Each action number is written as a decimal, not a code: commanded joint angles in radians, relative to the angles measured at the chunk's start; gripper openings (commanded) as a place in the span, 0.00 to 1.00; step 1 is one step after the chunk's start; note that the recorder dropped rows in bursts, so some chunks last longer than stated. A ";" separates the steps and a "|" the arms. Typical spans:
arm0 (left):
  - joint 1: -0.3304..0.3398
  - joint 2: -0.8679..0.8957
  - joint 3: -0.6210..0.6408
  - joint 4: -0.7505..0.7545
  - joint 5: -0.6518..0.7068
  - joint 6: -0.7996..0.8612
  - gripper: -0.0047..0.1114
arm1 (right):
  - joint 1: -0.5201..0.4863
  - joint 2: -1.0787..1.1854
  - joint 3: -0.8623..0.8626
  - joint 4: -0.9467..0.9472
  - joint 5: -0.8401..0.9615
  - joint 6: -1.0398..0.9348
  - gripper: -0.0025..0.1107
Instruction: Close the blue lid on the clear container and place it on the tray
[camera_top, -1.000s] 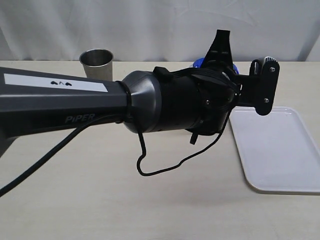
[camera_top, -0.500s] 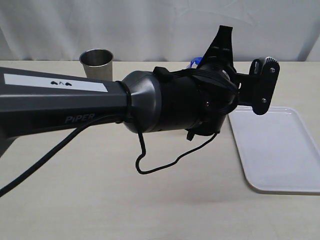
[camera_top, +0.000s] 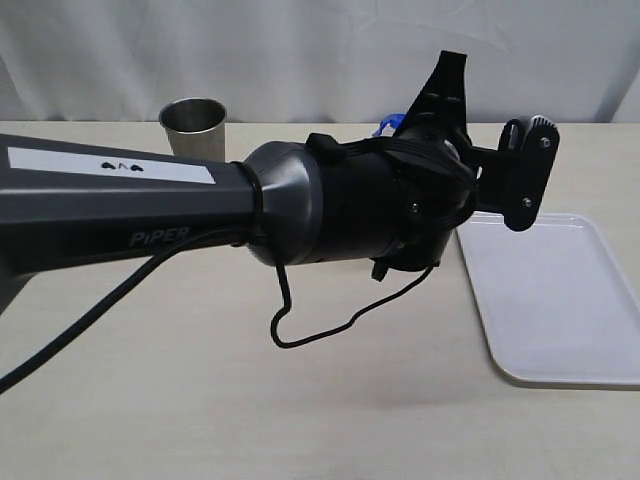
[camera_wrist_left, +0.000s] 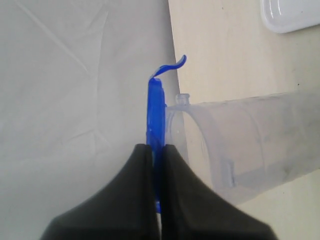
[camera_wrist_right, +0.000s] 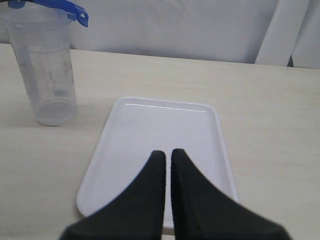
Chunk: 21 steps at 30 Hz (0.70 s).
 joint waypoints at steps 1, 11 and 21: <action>0.000 -0.013 0.001 -0.022 0.023 0.016 0.04 | -0.007 -0.004 0.003 -0.003 -0.004 0.000 0.06; 0.000 -0.013 0.001 -0.133 0.020 0.085 0.04 | -0.007 -0.004 0.003 -0.003 -0.004 0.000 0.06; 0.007 -0.013 0.001 -0.182 0.022 0.091 0.04 | -0.007 -0.004 0.003 -0.003 -0.004 0.000 0.06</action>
